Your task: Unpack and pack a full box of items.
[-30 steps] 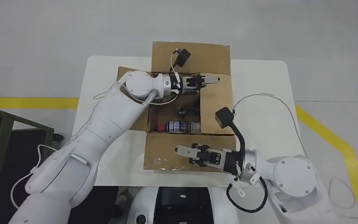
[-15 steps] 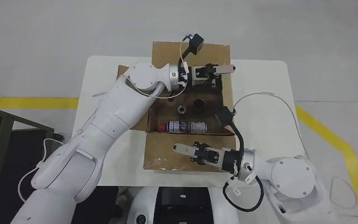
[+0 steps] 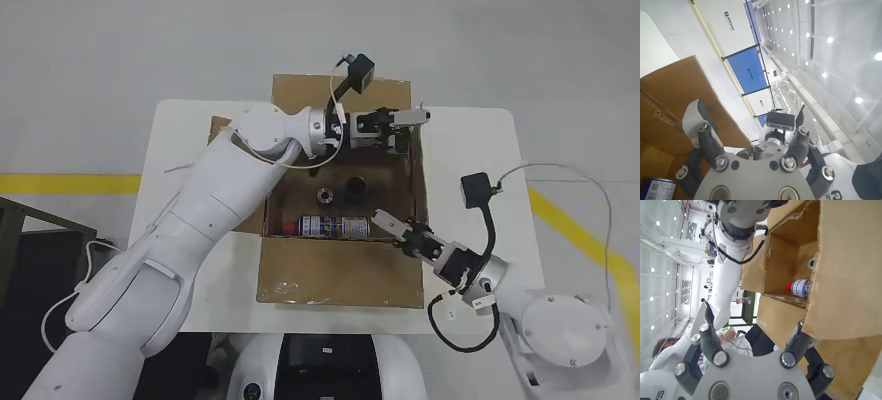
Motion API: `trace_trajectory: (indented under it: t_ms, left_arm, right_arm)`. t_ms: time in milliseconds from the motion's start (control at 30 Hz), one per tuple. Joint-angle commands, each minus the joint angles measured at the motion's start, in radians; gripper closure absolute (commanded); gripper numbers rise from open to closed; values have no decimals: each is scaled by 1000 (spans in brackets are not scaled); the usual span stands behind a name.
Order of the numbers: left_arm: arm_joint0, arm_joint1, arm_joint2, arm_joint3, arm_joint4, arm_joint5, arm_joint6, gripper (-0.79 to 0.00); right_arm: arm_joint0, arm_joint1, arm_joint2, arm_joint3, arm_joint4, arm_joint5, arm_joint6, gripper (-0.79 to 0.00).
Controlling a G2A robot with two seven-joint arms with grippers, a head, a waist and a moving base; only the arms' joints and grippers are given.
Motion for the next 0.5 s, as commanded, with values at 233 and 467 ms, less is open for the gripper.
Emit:
trace_trajectory:
  t_ms: [233, 467]
  left_arm:
    - [52, 52, -157, -78, 6, -6, -47, -785]
    - [135, 110, -312, -202, 60, 51, -62, -785]
  right_arm:
    - [-76, 5, 101, 0, 22, -73, -48, -785]
    - [-123, 5, 150, 8, 18, -140, -106, -785]
